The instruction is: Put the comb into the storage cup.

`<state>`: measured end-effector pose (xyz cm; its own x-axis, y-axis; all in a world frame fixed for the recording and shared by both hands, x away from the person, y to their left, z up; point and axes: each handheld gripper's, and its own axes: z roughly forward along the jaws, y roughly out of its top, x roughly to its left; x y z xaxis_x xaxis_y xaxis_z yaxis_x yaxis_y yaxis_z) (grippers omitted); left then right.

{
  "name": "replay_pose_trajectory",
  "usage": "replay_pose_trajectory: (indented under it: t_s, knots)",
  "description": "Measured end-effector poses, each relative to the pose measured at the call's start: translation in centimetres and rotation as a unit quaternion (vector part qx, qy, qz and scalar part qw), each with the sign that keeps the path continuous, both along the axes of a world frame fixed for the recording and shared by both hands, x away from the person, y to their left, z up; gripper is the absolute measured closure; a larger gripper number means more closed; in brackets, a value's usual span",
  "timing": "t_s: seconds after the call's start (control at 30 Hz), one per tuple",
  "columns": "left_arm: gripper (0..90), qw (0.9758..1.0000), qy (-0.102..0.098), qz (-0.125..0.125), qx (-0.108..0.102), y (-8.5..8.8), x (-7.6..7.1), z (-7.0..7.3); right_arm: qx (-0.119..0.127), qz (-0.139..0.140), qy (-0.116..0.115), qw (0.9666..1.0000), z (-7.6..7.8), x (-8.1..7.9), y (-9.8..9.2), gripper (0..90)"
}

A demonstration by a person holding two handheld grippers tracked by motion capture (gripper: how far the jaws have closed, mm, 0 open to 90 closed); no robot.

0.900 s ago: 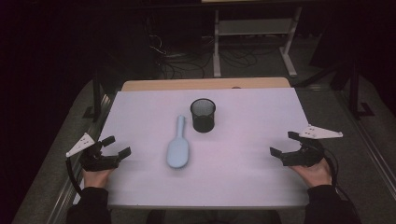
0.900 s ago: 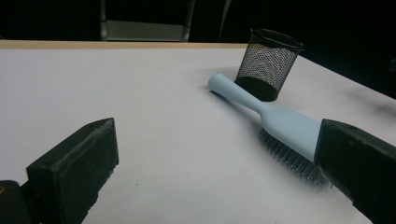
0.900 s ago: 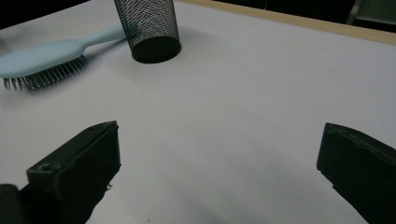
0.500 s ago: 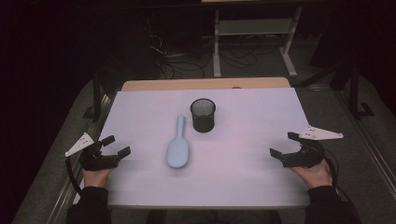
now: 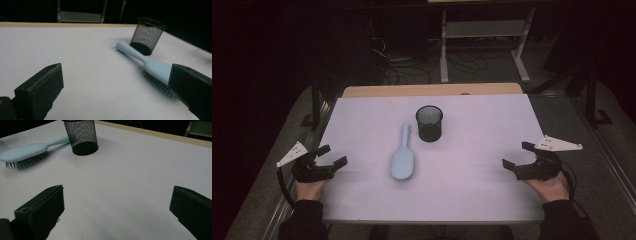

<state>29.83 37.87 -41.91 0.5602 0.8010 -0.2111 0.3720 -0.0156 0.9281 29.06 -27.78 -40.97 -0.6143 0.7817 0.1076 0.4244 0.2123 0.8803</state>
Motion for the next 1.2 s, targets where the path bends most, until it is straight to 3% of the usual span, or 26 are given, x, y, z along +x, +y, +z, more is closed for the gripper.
replay_pose_trajectory:
  t_s: [0.07, 0.43, 1.2]
  knots:
    - [0.3, 1.0000, 0.004, 0.002, -0.004, 0.1, 0.3, 0.1, 0.002, -0.005, 0.000, 1.0000, 0.0, 0.0, -0.2, 0.0]
    - [1.4, 0.9988, 0.008, -0.034, 0.036, -0.7, 1.7, 1.7, -0.006, -0.004, 0.003, 1.0000, -0.2, 0.0, -0.1, 0.0]
    - [1.5, 0.9970, -0.010, -0.060, 0.049, -2.2, 3.2, 5.4, -0.003, 0.000, 0.008, 1.0000, -0.4, 0.0, 0.0, 0.0]
